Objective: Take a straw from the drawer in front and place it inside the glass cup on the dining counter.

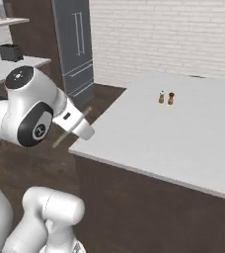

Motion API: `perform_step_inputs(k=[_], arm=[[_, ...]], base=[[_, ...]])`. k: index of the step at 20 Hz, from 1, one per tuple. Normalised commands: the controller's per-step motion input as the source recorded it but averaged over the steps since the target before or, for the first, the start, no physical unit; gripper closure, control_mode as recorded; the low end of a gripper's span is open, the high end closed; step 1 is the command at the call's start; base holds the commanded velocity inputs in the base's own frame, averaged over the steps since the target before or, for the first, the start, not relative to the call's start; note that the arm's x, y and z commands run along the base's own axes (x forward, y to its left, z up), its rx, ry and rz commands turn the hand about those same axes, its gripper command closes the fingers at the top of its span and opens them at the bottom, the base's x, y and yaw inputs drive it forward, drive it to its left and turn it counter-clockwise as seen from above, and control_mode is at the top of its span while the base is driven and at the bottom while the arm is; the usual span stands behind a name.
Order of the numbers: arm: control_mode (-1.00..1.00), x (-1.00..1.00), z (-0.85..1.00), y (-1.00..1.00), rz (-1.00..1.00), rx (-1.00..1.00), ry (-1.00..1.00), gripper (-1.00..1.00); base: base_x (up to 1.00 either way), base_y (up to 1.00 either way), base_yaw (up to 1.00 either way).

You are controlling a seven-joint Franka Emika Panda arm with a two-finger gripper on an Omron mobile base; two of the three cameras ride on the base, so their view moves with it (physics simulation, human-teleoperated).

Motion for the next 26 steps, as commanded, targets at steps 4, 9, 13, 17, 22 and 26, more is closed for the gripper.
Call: perform_step_inputs(k=[4, 9, 13, 17, 22, 26], arm=[[1.0, 0.0, 0.0, 0.0, 0.0, 0.0, 0.0, 1.0], [1.0, 0.0, 0.0, 0.0, 0.0, 0.0, 0.0, 1.0], [1.0, 0.0, 0.0, 0.0, 0.0, 0.0, 0.0, 1.0], [1.0, 0.0, 0.0, 0.0, 0.0, 0.0, 0.0, 1.0], [1.0, 0.0, 0.0, 0.0, 0.0, 0.0, 0.0, 1.0], [1.0, 0.0, 0.0, 0.0, 0.0, 0.0, 0.0, 1.0]], base=[[-0.26, -0.52, -0.64], [-0.01, 0.64, -0.51], [0.43, 1.0, -0.38], [0.45, 1.0, -0.36], [0.4, 1.0, -0.31], [0.07, 1.0, -0.28]])
